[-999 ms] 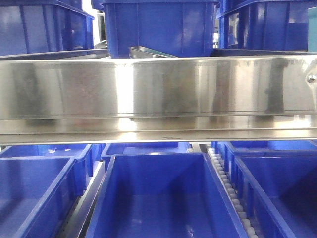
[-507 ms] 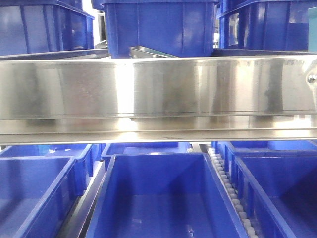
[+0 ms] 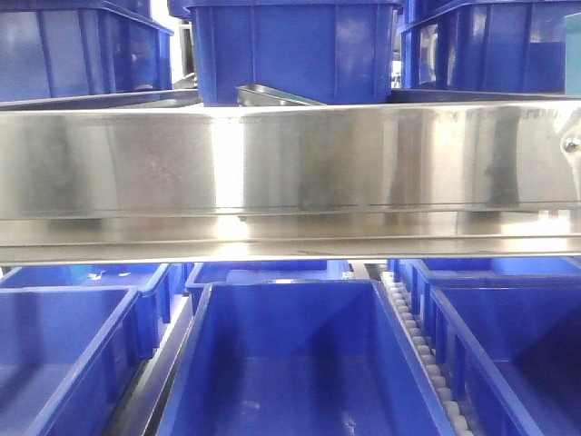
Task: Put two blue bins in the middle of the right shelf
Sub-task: 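Lift the teal bin with both grippers and pull it off the shelf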
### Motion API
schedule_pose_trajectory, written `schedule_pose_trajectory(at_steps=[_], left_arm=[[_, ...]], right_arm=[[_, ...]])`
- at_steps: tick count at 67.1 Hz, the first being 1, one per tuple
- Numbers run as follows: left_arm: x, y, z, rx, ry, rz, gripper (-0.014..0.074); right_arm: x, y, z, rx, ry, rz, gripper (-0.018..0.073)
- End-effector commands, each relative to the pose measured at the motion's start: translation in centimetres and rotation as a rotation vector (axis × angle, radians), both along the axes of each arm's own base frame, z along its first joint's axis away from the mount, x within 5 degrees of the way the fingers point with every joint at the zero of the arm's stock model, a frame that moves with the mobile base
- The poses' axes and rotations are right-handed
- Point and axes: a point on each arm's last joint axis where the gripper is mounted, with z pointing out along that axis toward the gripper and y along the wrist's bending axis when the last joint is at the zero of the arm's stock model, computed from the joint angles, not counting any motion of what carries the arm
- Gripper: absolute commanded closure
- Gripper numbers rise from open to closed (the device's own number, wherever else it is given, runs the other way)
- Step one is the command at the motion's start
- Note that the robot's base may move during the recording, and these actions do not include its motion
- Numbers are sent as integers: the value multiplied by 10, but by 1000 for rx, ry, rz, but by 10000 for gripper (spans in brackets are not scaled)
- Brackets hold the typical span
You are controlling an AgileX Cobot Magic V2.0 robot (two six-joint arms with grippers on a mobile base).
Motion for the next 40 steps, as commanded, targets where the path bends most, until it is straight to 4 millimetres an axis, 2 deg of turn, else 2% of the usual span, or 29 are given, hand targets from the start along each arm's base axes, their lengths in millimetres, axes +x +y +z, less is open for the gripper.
schedule_pose_trajectory(at_steps=[1,40], left_arm=[[-5,3,11,-18,-68,0,707],[-5,3,11,-18,-68,0,707]], right_arm=[[2,-7,6,-33,-59,-38,711],[2,-7,6,-33,-59,-38,711]])
